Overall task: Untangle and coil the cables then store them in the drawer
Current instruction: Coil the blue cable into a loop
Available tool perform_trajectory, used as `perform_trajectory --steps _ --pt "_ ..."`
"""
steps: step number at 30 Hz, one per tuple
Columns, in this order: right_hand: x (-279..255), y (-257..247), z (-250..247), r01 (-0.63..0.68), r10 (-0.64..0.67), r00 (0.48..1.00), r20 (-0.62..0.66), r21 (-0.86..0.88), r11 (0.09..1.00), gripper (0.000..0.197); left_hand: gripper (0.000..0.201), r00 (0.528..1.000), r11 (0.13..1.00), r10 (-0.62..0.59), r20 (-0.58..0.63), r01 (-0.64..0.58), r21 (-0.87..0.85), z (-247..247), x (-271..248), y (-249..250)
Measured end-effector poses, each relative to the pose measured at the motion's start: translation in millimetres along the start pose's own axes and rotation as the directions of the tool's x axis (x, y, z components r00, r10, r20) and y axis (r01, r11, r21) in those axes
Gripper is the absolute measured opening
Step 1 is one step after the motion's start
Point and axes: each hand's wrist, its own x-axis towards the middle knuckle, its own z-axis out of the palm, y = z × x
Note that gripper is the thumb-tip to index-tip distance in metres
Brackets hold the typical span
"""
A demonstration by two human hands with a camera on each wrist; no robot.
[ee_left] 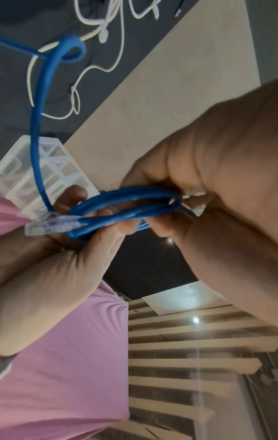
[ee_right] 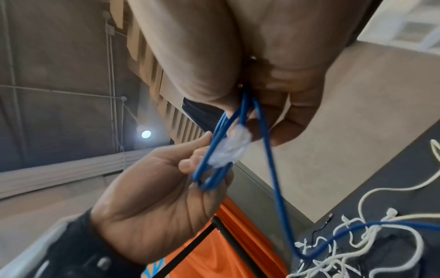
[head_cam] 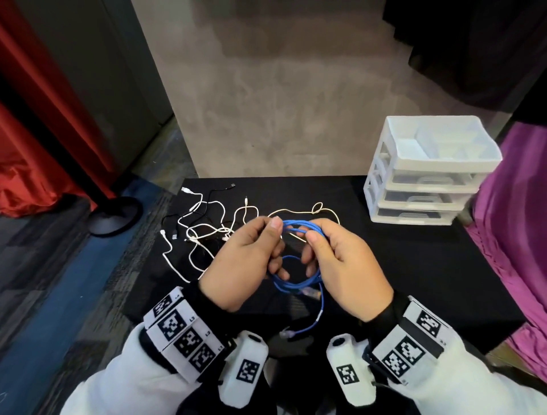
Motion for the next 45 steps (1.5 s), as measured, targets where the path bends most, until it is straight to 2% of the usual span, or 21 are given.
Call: perform_trajectory --steps 3,6,9,11,13,15,17,19,21,25,28,31,33,37,39,42,45 --pt "-0.2 -2.1 -0.4 -0.024 0.024 1.000 0.003 0.080 0.997 0.026 0.040 0.991 0.989 -0.112 0.071 0.119 -0.091 -2.8 -1.5 -0.6" --pt "-2.1 1.5 4.8 -0.120 0.102 0.992 0.072 0.318 0.941 0.026 0.034 0.979 0.957 -0.160 0.128 0.186 -0.224 -5.7 -3.4 1.2" --pt "-3.2 3.1 8.1 -0.170 0.117 0.982 0.147 0.430 0.887 0.024 0.033 0.987 0.961 -0.152 0.045 0.158 -0.228 -5.0 -3.9 -0.8" --pt "-4.4 4.8 6.9 -0.221 0.137 0.965 0.221 0.418 0.881 0.018 0.034 0.993 0.974 -0.111 -0.033 0.102 -0.204 -6.4 -1.7 -1.1" --pt "-6.7 7.1 3.9 -0.320 0.198 0.924 0.327 0.380 0.868 0.015 0.035 0.993 0.979 -0.082 -0.085 0.064 -0.196 -9.8 -0.1 0.0" --pt "-8.6 10.1 1.4 -0.410 0.274 0.877 0.394 0.320 0.854 0.025 0.035 0.991 0.980 -0.073 -0.116 0.049 -0.192 -12.4 0.1 -1.0" --pt "-8.6 10.7 2.0 -0.465 0.324 0.866 0.380 0.380 0.799 0.029 0.035 0.986 0.976 -0.079 -0.148 0.046 -0.214 -12.5 -0.1 -6.5" --pt "-7.3 8.4 3.5 -0.460 0.348 0.886 0.307 0.493 0.738 0.022 0.035 0.977 0.963 -0.107 -0.182 0.055 -0.265 -10.3 -0.3 -13.2" --pt "-5.8 7.3 6.0 -0.429 0.368 0.903 0.224 0.551 0.716 0.017 0.035 0.965 0.948 -0.139 -0.222 0.065 -0.312 -5.7 -0.3 -18.0" --pt "-6.4 8.7 14.5 -0.333 0.344 0.934 0.096 0.581 0.743 0.017 0.038 0.934 0.976 -0.139 -0.328 0.074 -0.205 2.1 -3.1 -28.5" --pt "-10.4 9.1 17.3 -0.282 0.301 0.951 0.065 0.581 0.763 0.018 0.038 0.930 0.937 -0.230 -0.285 0.133 -0.322 2.9 -4.4 -28.7" --pt "-14.5 8.0 16.2 -0.278 0.270 0.956 0.111 0.631 0.724 0.020 0.036 0.938 0.839 -0.278 -0.207 0.132 -0.528 2.3 -3.9 -24.2" --pt "-15.8 8.4 14.9 -0.291 0.271 0.953 0.134 0.650 0.702 0.019 0.035 0.942 0.824 -0.251 -0.223 0.087 -0.560 2.9 -3.2 -25.6" --pt "-16.0 9.2 12.2 -0.313 0.292 0.945 0.144 0.653 0.690 0.019 0.018 0.930 0.887 -0.153 -0.334 -0.020 -0.462 5.2 -1.5 -29.2" --pt "-16.2 12.1 10.0 -0.326 0.301 0.942 0.151 0.634 0.702 0.018 0.019 0.939 0.892 -0.132 -0.317 -0.026 -0.451 6.8 -2.1 -24.3" --pt "-15.1 17.6 4.0 -0.290 0.246 0.957 0.153 0.542 0.789 0.017 0.035 0.953 0.938 -0.073 -0.296 -0.036 -0.345 5.9 -3.6 -19.2" --pt "-13.2 15.9 -2.6 -0.225 0.171 0.972 0.162 0.425 0.877 0.016 0.025 0.961 0.960 -0.005 -0.277 -0.073 -0.270 3.1 -4.8 -13.2"
